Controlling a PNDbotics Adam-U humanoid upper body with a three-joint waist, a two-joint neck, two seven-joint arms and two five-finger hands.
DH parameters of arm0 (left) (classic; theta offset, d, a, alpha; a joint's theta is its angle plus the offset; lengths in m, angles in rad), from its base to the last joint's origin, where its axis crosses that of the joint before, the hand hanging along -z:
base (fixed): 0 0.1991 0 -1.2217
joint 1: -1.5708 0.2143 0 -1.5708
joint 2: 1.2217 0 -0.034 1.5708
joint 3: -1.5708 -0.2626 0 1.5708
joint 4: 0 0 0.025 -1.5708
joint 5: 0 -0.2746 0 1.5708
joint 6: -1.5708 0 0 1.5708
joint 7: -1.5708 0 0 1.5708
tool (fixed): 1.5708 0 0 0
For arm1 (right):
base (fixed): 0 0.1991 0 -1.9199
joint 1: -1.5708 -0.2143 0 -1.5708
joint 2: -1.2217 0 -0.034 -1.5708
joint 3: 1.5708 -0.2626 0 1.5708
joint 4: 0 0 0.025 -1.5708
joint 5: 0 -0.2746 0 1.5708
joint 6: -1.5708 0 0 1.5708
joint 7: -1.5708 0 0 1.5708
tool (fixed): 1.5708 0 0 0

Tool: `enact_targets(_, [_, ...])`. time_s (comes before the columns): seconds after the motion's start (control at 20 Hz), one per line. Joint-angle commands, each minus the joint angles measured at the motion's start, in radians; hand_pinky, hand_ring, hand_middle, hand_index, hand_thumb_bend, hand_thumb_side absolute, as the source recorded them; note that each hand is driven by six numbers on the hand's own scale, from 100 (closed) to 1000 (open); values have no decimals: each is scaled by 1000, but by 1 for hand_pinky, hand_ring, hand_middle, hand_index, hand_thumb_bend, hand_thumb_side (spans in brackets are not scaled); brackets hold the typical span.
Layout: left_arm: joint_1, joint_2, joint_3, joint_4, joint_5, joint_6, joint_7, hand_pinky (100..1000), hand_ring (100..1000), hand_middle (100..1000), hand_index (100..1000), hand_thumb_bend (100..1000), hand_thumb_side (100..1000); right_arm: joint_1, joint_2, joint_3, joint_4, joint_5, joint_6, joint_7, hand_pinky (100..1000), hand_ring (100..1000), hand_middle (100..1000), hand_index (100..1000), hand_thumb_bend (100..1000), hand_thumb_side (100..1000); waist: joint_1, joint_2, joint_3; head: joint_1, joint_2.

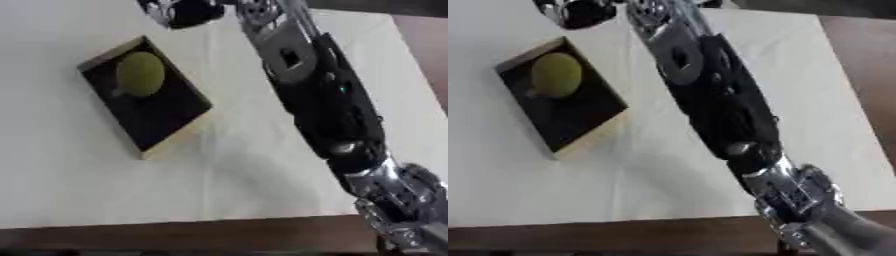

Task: Pick up objects on the table and place them in the box.

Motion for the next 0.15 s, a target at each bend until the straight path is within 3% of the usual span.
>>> enact_targets(0.05, [1,18,4,-20,-3,-1,0,689,697,726,745,100,606,-24,-53,-31,-75,-117,29,-6,859,877,520,815,100,100,14,-20,-3,10,2])
enact_targets(0.15, [1,18,3,-20,-3,-2,0,689,697,726,745,100,605,-25,-66,-24,-84,-167,38,-4,851,859,493,790,100,100,15,-20,-6,12,2])
